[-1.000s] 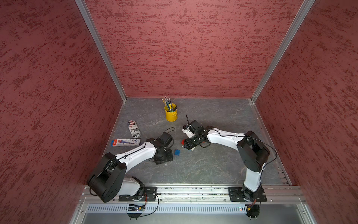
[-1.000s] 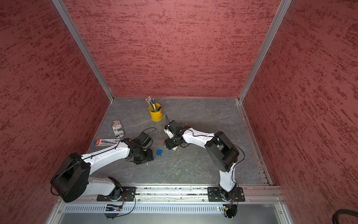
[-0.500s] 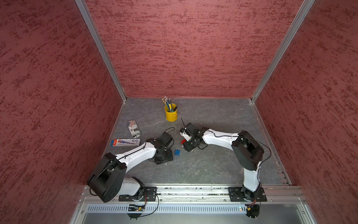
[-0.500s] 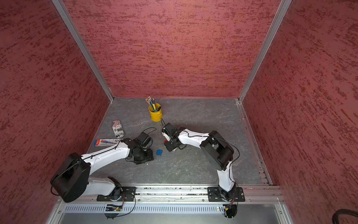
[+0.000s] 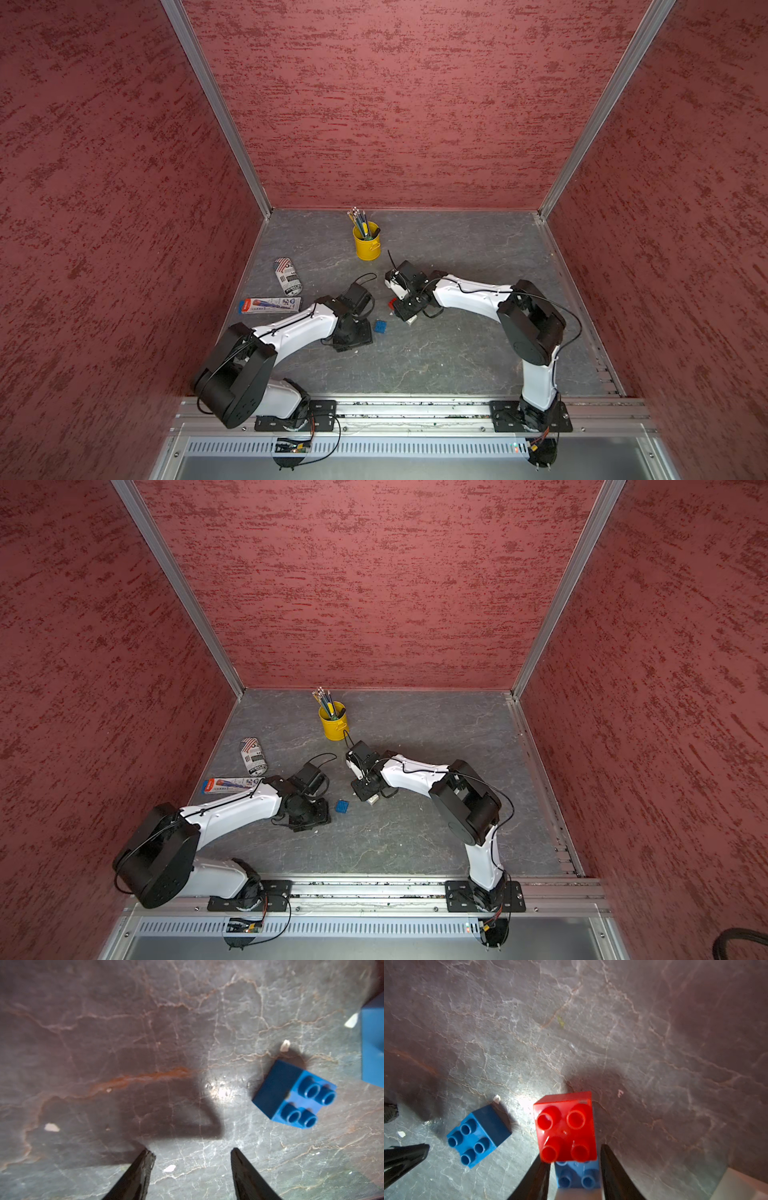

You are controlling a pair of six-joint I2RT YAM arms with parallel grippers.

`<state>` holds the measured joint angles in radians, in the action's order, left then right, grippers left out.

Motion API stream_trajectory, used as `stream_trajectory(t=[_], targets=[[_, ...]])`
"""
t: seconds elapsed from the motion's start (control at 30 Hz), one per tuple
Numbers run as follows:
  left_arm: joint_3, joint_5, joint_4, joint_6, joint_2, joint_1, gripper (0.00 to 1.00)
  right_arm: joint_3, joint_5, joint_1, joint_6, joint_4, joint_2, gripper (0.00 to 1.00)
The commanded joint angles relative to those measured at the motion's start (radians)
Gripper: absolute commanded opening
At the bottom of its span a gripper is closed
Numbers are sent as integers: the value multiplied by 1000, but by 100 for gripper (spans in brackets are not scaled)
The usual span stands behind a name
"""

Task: Assemble the letter y with lego
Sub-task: Pick up the lego brick from the center of the board.

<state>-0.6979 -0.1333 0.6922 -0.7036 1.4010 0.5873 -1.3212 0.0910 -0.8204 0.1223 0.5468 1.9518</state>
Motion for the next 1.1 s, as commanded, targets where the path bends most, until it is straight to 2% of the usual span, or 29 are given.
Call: stream_trajectory(t=[0.0, 0.17, 0.43, 1.07], targets=[[-6, -9, -26, -5, 26, -7, 63, -35, -32, -14, -7, 8, 28, 46], [-12, -12, -35, -8, 40, -6, 63, -35, -37, -16, -8, 4, 31, 44], [-22, -7, -53, -8, 68, -6, 63, -32, -41, -17, -15, 7, 30, 33], [-138, 9, -123, 15, 241, 1, 62, 108, -66, 10, 76, -50, -155, 32]])
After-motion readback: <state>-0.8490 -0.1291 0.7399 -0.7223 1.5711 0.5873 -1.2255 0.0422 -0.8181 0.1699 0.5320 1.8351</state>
